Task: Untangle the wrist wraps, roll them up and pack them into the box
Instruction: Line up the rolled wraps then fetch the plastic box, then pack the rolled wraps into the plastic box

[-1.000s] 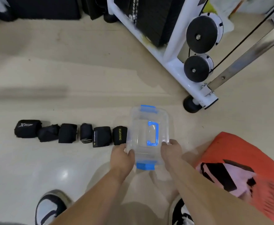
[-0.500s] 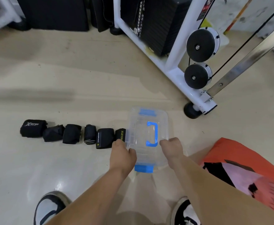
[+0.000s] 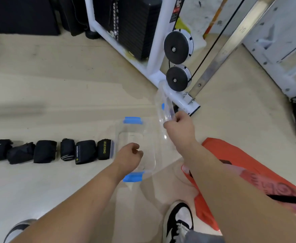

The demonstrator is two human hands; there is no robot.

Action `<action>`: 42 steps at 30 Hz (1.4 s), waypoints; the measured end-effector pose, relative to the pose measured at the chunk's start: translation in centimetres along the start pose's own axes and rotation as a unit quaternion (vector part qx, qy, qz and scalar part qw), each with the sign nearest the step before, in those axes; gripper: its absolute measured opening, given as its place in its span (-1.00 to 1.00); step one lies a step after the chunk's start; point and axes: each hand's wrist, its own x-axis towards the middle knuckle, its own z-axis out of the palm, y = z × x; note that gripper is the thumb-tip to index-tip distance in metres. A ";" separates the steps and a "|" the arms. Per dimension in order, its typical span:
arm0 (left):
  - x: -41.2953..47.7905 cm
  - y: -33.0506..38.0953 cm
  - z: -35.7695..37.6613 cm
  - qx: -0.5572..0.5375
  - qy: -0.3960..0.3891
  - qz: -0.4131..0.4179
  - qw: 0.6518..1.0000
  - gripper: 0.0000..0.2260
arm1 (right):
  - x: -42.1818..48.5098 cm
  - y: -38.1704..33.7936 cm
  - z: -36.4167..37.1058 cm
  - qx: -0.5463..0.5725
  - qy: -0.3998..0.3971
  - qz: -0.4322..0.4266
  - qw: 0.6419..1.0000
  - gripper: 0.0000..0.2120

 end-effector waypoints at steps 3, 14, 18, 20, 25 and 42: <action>-0.5 0.2 1.0 0.012 -0.001 0.006 1.000 -0.66 | 0.2 3.5 -0.3 -0.132 -0.022 -0.017 0.991 -0.76; 0.1 -5.8 -5.4 0.166 0.165 0.015 0.972 -0.87 | 4.0 10.7 3.5 -0.405 -0.157 0.074 0.897 -0.68; -0.2 -7.6 -6.0 0.148 0.091 -0.053 0.983 -0.70 | 4.4 10.6 5.4 -0.410 -0.168 0.092 0.892 -0.91; -0.5 -7.8 -5.9 0.123 0.049 -0.069 0.989 -0.65 | 4.0 10.0 6.1 -0.389 -0.145 0.080 0.906 -0.86; -1.1 -7.6 -6.0 0.109 0.012 -0.067 0.992 -0.62 | 1.0 7.3 10.0 -0.397 -0.100 -0.093 0.908 -0.70; 3.8 -11.9 -17.0 0.341 0.120 0.003 0.932 -0.60 | 0.3 6.3 26.4 -0.728 -0.256 -0.319 0.550 -0.45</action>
